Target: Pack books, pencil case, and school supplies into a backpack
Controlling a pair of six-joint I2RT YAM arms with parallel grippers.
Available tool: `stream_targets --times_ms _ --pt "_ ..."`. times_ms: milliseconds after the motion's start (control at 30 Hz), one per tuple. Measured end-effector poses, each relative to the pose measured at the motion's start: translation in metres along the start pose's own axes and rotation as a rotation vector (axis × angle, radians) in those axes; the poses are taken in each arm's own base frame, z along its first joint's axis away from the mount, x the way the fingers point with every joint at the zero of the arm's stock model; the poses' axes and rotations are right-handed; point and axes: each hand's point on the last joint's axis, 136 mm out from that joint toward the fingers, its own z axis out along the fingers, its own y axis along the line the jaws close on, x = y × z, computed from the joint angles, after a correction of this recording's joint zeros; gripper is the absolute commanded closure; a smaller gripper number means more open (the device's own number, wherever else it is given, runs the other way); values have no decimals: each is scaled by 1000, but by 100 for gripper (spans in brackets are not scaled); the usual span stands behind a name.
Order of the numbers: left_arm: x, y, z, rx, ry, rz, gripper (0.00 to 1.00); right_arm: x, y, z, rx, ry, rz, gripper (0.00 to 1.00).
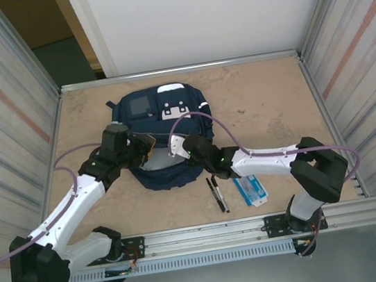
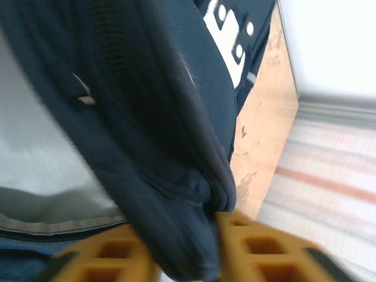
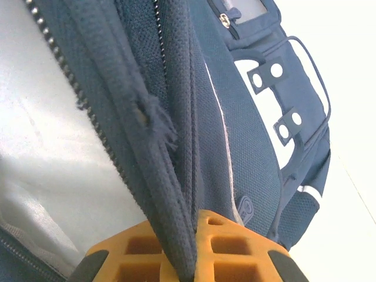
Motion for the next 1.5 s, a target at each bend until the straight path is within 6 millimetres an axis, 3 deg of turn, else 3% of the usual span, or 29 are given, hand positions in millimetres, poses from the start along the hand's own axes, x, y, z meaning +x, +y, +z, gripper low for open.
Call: stream_targets --times_ms 67,200,333,433,500,600,767,1033,1200,1367,1500 --pt "-4 -4 -11 -29 -3 125 45 0 -9 3 -2 -1 17 100" --pt "-26 -16 -37 -38 -62 348 39 2 -29 7 -21 -23 63 100" --pt "-65 12 -64 -104 -138 386 36 3 -47 11 -65 -77 74 100" --pt "-99 41 -72 -156 -189 325 37 8 -49 14 -111 -112 44 100" --pt "-114 59 -67 -189 -182 276 38 9 -48 14 -152 -137 30 100" --pt "-125 77 -42 -204 -116 246 42 8 -46 13 -220 -185 13 100" --pt "-130 83 -2 -152 -33 234 44 11 -38 8 -346 -241 -61 100" --pt "-130 68 30 -104 -31 283 45 0 -20 -4 -457 -328 -154 100" --pt "-132 87 51 -146 -15 229 52 -5 -17 -8 -478 -362 -160 100" --pt "-131 95 53 -158 -42 184 45 -4 -19 -7 -476 -363 -157 100" --pt "-137 103 29 -244 -134 186 43 -1 -26 -7 -477 -370 -142 100"
